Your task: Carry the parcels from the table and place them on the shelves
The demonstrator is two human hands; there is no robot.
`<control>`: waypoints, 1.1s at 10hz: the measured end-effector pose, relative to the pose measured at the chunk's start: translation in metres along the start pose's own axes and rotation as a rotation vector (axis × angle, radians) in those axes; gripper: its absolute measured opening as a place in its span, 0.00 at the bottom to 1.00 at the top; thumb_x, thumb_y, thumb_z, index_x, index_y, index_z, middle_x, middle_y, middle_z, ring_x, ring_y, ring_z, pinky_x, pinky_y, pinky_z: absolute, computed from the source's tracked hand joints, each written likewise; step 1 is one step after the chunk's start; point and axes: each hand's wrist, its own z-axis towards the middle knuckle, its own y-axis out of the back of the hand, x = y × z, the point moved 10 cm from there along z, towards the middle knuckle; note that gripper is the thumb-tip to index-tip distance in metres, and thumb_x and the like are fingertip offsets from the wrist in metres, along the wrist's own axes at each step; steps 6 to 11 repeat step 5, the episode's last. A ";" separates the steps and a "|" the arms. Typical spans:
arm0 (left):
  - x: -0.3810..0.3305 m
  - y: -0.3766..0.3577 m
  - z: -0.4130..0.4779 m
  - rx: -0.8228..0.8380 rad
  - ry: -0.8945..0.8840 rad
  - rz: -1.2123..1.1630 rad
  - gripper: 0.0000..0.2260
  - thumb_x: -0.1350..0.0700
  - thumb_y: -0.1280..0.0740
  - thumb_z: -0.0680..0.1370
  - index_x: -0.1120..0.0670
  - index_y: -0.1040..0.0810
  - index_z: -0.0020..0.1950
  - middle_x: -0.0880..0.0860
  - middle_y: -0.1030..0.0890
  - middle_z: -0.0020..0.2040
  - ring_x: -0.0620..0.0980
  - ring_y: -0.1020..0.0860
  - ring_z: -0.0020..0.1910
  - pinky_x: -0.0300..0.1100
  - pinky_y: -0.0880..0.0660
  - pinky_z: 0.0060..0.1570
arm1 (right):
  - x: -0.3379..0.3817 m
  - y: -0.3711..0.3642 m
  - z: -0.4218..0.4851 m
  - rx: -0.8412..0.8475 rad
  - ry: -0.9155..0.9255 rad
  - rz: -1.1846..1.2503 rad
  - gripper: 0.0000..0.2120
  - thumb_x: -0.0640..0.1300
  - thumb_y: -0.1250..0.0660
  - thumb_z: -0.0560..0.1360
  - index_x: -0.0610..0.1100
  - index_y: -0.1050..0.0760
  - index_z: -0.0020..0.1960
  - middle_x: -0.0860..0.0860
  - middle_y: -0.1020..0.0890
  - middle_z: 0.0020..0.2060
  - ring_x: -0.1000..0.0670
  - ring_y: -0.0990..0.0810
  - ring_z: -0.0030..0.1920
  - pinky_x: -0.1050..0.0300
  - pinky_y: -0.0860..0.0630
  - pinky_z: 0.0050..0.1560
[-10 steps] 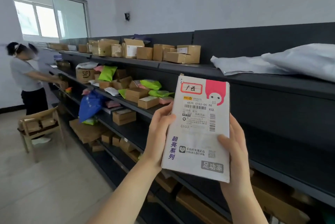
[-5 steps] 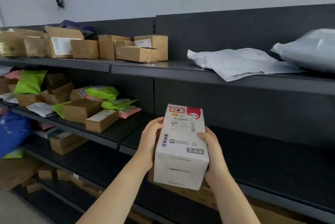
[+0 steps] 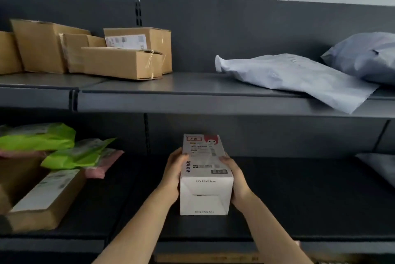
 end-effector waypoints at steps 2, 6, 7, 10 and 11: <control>-0.006 -0.012 0.037 0.089 -0.057 0.027 0.13 0.58 0.34 0.78 0.39 0.17 0.46 0.53 0.15 0.50 0.53 0.16 0.48 0.46 0.21 0.41 | -0.002 0.009 0.040 -0.062 -0.023 -0.007 0.23 0.56 0.40 0.79 0.42 0.21 0.64 0.39 0.12 0.51 0.41 0.12 0.45 0.50 0.17 0.41; -0.029 0.009 0.029 -0.036 -0.120 0.233 0.16 0.49 0.37 0.82 0.45 0.30 0.70 0.48 0.24 0.65 0.54 0.26 0.67 0.38 0.29 0.56 | 0.011 0.024 0.031 -0.166 0.029 -0.262 0.28 0.60 0.38 0.79 0.47 0.29 0.74 0.42 0.18 0.66 0.40 0.20 0.64 0.39 0.29 0.70; -0.029 0.009 0.029 -0.036 -0.120 0.233 0.16 0.49 0.37 0.82 0.45 0.30 0.70 0.48 0.24 0.65 0.54 0.26 0.67 0.38 0.29 0.56 | 0.011 0.024 0.031 -0.166 0.029 -0.262 0.28 0.60 0.38 0.79 0.47 0.29 0.74 0.42 0.18 0.66 0.40 0.20 0.64 0.39 0.29 0.70; -0.029 0.009 0.029 -0.036 -0.120 0.233 0.16 0.49 0.37 0.82 0.45 0.30 0.70 0.48 0.24 0.65 0.54 0.26 0.67 0.38 0.29 0.56 | 0.011 0.024 0.031 -0.166 0.029 -0.262 0.28 0.60 0.38 0.79 0.47 0.29 0.74 0.42 0.18 0.66 0.40 0.20 0.64 0.39 0.29 0.70; -0.029 0.009 0.029 -0.036 -0.120 0.233 0.16 0.49 0.37 0.82 0.45 0.30 0.70 0.48 0.24 0.65 0.54 0.26 0.67 0.38 0.29 0.56 | 0.011 0.024 0.031 -0.166 0.029 -0.262 0.28 0.60 0.38 0.79 0.47 0.29 0.74 0.42 0.18 0.66 0.40 0.20 0.64 0.39 0.29 0.70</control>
